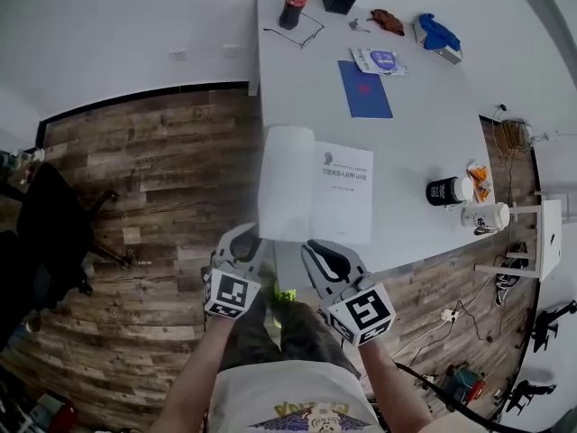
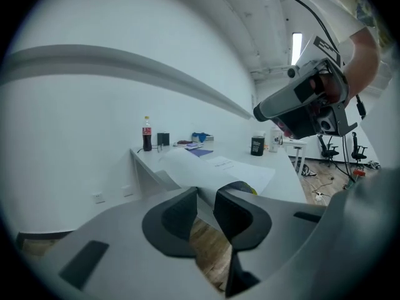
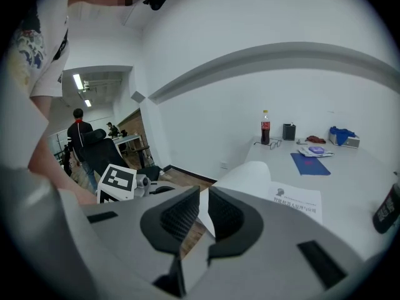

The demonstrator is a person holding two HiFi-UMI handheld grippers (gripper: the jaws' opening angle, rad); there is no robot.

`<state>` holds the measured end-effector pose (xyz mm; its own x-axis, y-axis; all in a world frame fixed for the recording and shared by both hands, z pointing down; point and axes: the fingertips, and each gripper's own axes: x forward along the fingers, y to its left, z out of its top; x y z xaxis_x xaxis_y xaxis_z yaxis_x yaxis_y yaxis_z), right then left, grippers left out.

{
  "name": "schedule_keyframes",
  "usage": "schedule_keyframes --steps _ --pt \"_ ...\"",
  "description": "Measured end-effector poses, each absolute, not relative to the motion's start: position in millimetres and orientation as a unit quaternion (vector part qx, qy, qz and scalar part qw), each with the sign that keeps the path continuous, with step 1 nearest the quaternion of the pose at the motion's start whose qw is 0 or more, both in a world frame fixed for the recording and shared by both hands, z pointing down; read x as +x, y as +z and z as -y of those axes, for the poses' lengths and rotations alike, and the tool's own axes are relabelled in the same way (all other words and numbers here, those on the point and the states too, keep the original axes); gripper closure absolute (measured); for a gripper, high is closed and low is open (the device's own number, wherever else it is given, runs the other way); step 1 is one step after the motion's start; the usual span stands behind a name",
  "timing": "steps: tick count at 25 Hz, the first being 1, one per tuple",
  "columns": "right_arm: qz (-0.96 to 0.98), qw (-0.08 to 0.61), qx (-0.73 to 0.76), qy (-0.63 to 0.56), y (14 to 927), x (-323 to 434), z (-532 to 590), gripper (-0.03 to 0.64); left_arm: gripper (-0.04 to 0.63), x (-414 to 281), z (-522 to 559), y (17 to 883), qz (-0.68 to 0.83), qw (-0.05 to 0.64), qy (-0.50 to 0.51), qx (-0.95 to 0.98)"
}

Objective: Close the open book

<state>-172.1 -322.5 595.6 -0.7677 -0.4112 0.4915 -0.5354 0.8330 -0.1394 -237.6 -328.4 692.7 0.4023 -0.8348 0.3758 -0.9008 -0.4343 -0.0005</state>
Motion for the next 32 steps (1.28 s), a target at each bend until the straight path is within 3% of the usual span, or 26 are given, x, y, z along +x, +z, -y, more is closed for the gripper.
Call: schedule_keyframes --steps 32 --pt "0.933 0.187 0.272 0.146 563 -54 356 0.586 0.523 -137 353 616 0.478 0.092 0.243 0.839"
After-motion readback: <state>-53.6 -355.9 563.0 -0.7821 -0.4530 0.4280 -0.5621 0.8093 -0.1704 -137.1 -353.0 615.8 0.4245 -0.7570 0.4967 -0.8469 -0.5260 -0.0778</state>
